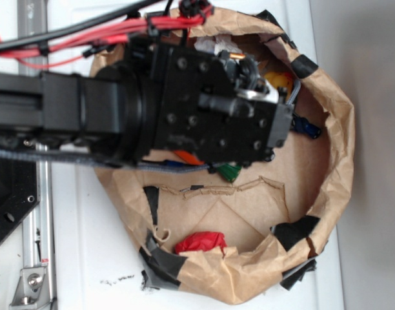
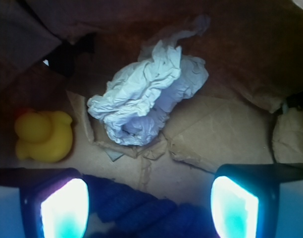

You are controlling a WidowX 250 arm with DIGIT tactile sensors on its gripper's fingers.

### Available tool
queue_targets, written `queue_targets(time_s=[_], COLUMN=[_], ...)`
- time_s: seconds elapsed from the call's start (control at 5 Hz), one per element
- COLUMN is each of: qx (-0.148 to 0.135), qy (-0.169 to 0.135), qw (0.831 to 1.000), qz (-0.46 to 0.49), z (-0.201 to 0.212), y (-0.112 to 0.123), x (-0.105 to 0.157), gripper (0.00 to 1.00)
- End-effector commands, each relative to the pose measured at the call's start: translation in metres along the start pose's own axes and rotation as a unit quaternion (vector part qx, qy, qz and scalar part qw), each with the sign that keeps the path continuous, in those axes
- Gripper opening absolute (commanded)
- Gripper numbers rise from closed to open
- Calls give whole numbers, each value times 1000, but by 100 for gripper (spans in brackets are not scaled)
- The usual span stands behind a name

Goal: Grab the white paper.

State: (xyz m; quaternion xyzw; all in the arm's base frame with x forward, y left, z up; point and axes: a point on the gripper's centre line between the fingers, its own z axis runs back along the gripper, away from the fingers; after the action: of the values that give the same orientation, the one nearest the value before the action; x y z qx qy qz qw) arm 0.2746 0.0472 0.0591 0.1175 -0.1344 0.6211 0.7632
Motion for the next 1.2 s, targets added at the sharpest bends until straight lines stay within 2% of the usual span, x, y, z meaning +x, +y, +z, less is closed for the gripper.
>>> queue_targets(time_s=[0.0, 0.4, 0.8, 1.0], qx=[-23, -31, 4, 21], qy=[-29, -62, -65, -64], qw=[999, 997, 996, 996], qz=[24, 43, 55, 56], z=[-8, -22, -49, -59], y=[0, 3, -2, 0], x=[-2, 16, 28, 27], gripper=[100, 100, 100, 77])
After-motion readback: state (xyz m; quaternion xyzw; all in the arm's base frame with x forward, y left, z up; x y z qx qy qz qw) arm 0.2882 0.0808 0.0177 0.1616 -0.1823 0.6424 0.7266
